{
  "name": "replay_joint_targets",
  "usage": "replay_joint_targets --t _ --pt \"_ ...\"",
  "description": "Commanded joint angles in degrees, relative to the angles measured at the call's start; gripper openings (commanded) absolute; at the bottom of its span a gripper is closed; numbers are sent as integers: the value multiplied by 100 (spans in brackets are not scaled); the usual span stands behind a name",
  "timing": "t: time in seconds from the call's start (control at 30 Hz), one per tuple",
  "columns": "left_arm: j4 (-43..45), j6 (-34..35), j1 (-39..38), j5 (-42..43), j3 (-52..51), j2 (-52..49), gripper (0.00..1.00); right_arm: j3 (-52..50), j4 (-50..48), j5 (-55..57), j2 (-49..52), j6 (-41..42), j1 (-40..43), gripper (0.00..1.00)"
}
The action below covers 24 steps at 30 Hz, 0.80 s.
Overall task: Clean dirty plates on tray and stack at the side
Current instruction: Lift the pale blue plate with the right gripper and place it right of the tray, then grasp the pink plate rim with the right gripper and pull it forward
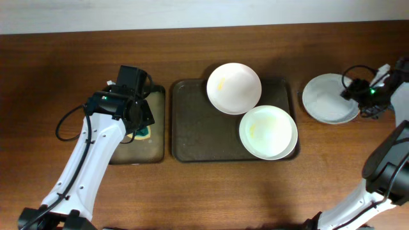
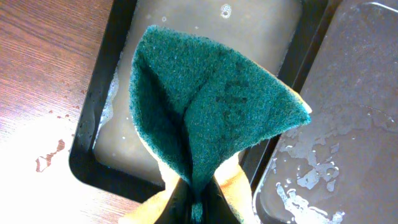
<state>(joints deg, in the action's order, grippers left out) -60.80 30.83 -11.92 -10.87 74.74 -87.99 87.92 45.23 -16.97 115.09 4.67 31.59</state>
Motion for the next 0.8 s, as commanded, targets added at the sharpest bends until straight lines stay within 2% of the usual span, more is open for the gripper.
replay_joint_targets --t 0.0,0.13,0.23,0.37,0.5,0.63,0.67,0.73,0.77 --pt "76 -96 31 20 -7 -20 0 428 2 -1150 -170 -122 -549 84" --pt "103 -96 31 24 -7 -20 0 546 -114 -1110 -168 -138 -1484 89" --pt "103 -96 31 44 -7 -20 0 525 -234 -503 -85 -640 -2282 92" --pt "103 -96 31 63 -7 -20 0 525 -367 754 201 -634 -3230 92" --pt "103 -96 31 63 -9 -20 0 525 -549 1169 592 -632 -3768 92" --pt "90 -96 31 63 -9 -20 0 525 -802 1384 909 -479 -3926 91" --pt "90 -96 31 63 -7 -20 0 525 -824 1386 927 -474 -3919 88" --pt "92 -96 31 63 -9 -20 0 525 -839 1381 944 -415 -3897 66" --pt "92 -96 31 63 -9 -20 0 525 -828 1381 944 -417 -3897 60"
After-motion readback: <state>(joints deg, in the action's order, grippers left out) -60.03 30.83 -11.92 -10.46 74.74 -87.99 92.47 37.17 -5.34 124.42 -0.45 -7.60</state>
